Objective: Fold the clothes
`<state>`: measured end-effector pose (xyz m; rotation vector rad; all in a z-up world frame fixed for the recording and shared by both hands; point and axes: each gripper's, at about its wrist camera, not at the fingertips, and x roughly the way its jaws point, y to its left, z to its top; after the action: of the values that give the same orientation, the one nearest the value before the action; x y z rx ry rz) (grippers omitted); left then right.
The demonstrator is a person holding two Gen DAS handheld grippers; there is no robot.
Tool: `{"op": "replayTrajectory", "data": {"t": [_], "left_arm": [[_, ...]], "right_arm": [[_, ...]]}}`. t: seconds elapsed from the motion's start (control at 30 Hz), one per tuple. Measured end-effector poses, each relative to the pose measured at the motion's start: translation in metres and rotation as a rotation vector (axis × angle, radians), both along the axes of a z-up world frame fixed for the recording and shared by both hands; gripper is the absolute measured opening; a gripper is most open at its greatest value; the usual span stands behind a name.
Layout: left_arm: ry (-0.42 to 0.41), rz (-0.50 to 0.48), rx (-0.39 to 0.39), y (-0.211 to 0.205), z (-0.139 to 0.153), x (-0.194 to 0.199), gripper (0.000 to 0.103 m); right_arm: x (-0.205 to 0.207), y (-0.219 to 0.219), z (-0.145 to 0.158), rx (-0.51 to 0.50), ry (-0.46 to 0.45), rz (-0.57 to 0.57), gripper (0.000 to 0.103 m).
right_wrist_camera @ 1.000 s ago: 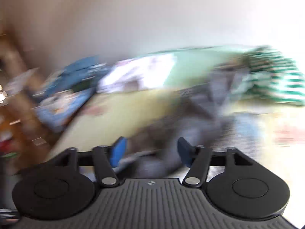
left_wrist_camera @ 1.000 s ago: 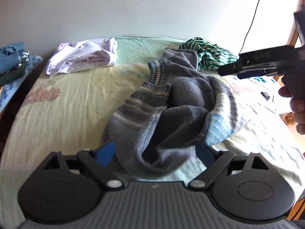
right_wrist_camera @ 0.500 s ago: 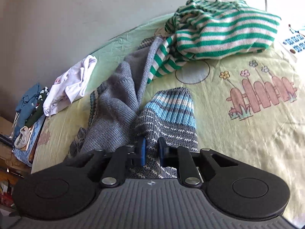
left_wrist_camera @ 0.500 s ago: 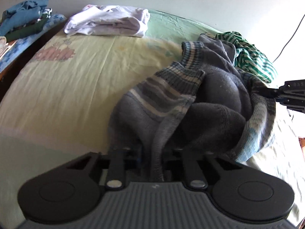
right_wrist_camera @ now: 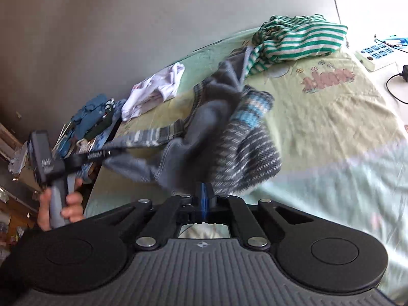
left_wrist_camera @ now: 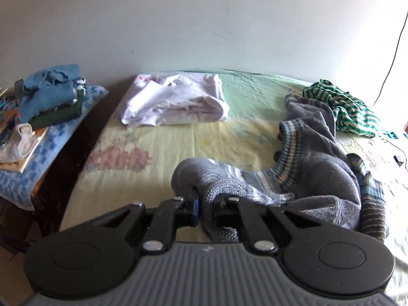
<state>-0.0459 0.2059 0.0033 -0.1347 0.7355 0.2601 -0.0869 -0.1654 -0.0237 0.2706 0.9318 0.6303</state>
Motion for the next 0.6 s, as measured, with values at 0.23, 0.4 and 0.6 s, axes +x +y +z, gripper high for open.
{"op": "replayTrajectory", "data": {"t": [0.23, 0.4, 0.6], "left_arm": [[-0.002, 0.115, 0.001, 0.06, -0.001, -0.022, 0.007], [0.075, 0.124, -0.018, 0.06, -0.032, -0.041, 0.007], [0.082, 0.156, 0.024, 0.032, -0.036, -0.051, 0.007]], "right_arm": [[-0.004, 0.025, -0.013, -0.099, -0.058, -0.109, 0.036], [0.048, 0.017, -0.027, -0.087, -0.072, -0.202, 0.062], [0.124, 0.053, -0.061, -0.183, -0.052, -0.115, 0.064]]}}
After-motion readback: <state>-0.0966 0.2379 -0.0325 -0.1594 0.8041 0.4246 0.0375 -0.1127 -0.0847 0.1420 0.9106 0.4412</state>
